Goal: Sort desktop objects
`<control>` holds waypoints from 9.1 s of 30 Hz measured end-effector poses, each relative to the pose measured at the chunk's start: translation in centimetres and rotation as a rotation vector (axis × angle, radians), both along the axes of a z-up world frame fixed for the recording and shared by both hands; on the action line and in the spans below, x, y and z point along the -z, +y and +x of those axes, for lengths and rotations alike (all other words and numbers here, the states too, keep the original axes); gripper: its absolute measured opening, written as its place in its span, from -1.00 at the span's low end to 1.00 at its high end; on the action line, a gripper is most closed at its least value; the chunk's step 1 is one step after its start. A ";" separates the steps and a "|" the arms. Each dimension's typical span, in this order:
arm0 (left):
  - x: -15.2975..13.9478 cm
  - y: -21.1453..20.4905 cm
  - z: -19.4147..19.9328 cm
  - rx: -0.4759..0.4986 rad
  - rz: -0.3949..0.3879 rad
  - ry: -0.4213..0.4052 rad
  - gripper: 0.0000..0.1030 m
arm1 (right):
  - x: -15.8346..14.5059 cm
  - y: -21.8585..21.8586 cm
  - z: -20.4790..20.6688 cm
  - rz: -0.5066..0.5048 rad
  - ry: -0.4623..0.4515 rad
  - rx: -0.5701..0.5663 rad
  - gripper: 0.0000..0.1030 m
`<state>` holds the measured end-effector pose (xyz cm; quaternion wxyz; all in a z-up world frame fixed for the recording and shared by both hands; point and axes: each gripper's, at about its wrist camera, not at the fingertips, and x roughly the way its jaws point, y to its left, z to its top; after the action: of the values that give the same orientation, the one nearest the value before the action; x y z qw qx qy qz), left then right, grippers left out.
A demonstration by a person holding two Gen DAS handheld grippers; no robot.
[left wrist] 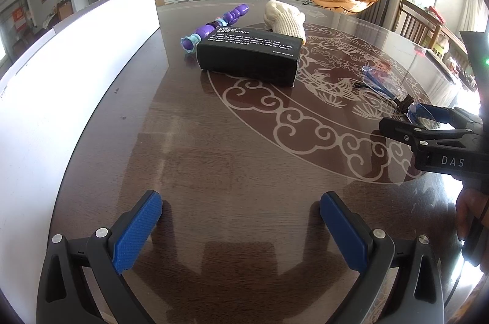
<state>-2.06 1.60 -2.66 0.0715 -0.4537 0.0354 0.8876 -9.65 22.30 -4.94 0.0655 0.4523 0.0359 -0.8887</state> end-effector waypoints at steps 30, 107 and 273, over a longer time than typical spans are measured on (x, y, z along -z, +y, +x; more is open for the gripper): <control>-0.2 -1.1 0.1 -0.042 0.057 0.013 1.00 | -6.7 -5.8 -5.8 0.158 0.134 -0.168 1.00; -6.5 -6.0 0.9 -0.110 0.119 0.089 0.12 | -2.1 -0.6 -2.2 0.085 -0.140 -0.229 -0.56; -2.7 0.8 -20.7 0.137 -0.049 -0.091 1.00 | 0.2 1.5 6.1 -0.003 -0.004 -0.005 0.98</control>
<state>-22.76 2.45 0.04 0.1224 -0.4918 0.0844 0.8579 -3.57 23.75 -5.15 0.0685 0.4540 0.0357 -0.8877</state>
